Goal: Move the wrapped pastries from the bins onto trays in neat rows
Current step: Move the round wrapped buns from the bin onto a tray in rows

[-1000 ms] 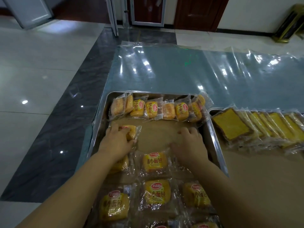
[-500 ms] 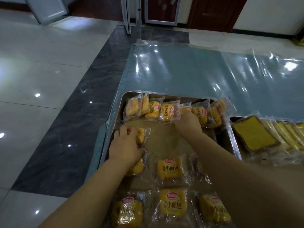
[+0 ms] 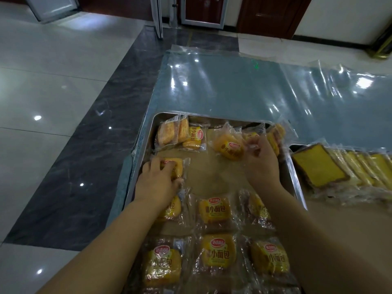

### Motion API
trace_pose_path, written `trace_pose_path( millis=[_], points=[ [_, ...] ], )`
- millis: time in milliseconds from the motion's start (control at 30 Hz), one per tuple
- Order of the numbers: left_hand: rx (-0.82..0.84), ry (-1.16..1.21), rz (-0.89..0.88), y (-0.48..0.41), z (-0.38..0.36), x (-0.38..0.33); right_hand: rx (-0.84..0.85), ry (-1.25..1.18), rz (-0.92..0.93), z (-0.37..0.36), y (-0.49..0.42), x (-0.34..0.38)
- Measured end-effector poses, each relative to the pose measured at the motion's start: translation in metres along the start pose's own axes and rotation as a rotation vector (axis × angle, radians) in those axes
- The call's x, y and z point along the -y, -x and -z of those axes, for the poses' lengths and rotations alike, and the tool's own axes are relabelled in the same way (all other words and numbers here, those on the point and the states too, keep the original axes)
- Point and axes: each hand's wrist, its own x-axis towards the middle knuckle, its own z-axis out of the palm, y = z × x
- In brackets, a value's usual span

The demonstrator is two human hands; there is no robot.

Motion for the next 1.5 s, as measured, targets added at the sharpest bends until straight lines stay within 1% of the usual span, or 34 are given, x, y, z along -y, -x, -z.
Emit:
trace_pose_path(
  millis=[67,200,367,433,533,600,633,667,700,767,833,900,967,1100,1200,1300,1367,1433,1500],
  points=[
    [0.0,-0.014,-0.007,0.001,-0.001,0.0,0.076,0.012,0.013,0.003,0.003,-0.007],
    [0.008,-0.038,-0.011,0.0,-0.002,0.0,0.247,0.131,0.036,-0.003,0.001,-0.016],
    [0.012,-0.009,-0.017,-0.001,-0.002,0.003,0.478,0.258,-0.044,-0.024,-0.007,-0.017],
    [0.018,0.008,-0.026,0.0,-0.002,0.005,0.508,0.34,-0.039,-0.031,-0.009,-0.015],
    [0.023,0.054,-0.036,0.003,0.0,0.007,0.396,0.482,0.06,-0.037,-0.005,-0.016],
    [-0.006,0.092,-0.069,0.006,0.002,0.01,0.321,0.534,0.212,-0.035,0.004,-0.017],
    [-0.022,0.102,-0.105,0.009,0.002,0.011,0.322,0.54,0.318,-0.032,0.01,-0.017],
    [-0.022,0.106,-0.15,0.012,0.002,0.012,0.361,0.53,0.417,-0.029,0.017,-0.017],
    [0.007,0.107,-0.189,0.015,0.002,0.014,0.435,0.517,0.503,-0.025,0.024,-0.017],
    [0.124,0.088,-0.225,0.022,-0.002,0.018,0.611,0.547,0.646,-0.022,0.037,-0.021],
    [0.213,0.011,-0.238,0.025,-0.007,0.02,0.747,0.668,0.664,-0.024,0.049,-0.03],
    [0.24,-0.046,-0.241,0.027,-0.008,0.019,0.809,0.77,0.599,-0.029,0.057,-0.038],
    [0.256,-0.05,-0.229,0.028,-0.005,0.017,0.803,0.806,0.559,-0.034,0.064,-0.041],
    [0.274,-0.087,-0.232,0.031,-0.002,0.016,0.739,0.795,0.539,-0.041,0.072,-0.036],
    [0.281,-0.099,-0.235,0.033,0.002,0.015,0.735,0.795,0.518,-0.042,0.078,-0.034],
    [0.238,-0.085,-0.253,0.033,0.007,0.012,0.727,0.722,0.49,-0.039,0.078,-0.031],
    [0.189,-0.057,-0.262,0.03,0.012,0.007,0.65,0.636,0.491,-0.032,0.072,-0.027],
    [0.15,-0.014,-0.274,0.025,0.016,0.0,0.526,0.58,0.448,-0.023,0.059,-0.024],
    [0.11,0.041,-0.28,0.017,0.018,-0.009,0.418,0.588,0.388,-0.014,0.042,-0.023]
  ],
)
